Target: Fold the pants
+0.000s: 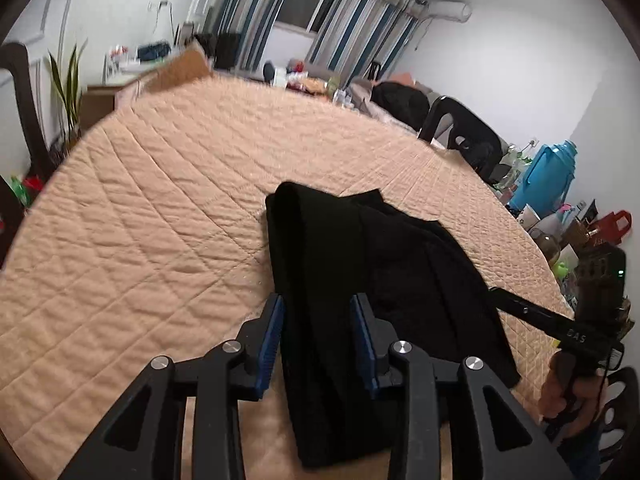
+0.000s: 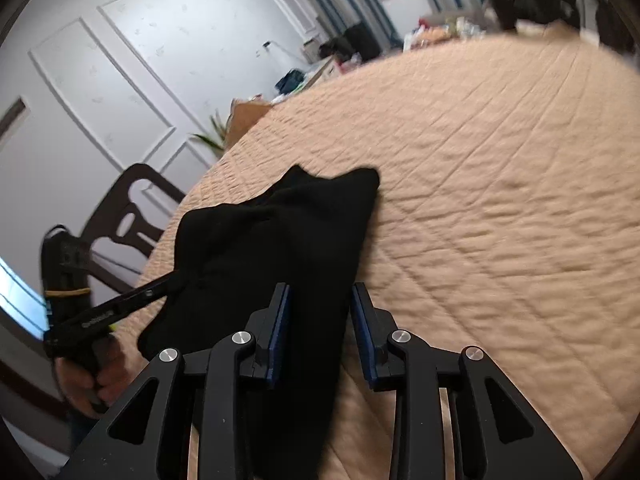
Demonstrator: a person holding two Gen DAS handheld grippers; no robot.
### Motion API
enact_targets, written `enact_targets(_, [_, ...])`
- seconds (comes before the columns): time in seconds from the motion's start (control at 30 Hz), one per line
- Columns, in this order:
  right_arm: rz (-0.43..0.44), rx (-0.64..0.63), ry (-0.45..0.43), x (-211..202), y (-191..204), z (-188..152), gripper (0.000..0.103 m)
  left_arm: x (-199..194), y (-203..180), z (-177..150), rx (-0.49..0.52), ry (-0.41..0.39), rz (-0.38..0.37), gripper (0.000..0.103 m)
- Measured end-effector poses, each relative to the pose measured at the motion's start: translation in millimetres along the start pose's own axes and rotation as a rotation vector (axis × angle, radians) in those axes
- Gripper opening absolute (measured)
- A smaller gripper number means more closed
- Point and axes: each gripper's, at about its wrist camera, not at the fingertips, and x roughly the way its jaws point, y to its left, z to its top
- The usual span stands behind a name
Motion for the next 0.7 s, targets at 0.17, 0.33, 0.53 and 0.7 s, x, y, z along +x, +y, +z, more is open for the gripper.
enact_targets(0.17, [-0.023, -0.174, -0.032, -26.4, 34.4, -25.3, 0.031, -31.3, -20.9, -16.1, 0.063, -0.058, -0.051, 0.037])
enact_targets(0.33, [-0.082, -0.287, 0.054, -12.7, 40.8, -46.7, 0.031, -20.9, -31.5, -40.8, 0.119, -0.021, 0.006, 0.037])
enact_targets(0.53, [-0.089, -0.282, 0.035, -18.3, 43.0, -36.6, 0.031, -21.6, -35.0, -40.8, 0.11, -0.024, 0.04, 0.037])
enact_targets(0.7, [-0.084, -0.298, -0.022, -13.4, 60.1, -21.9, 0.031, -24.3, -46.6, -32.7, 0.142, -0.048, 0.087, 0.037])
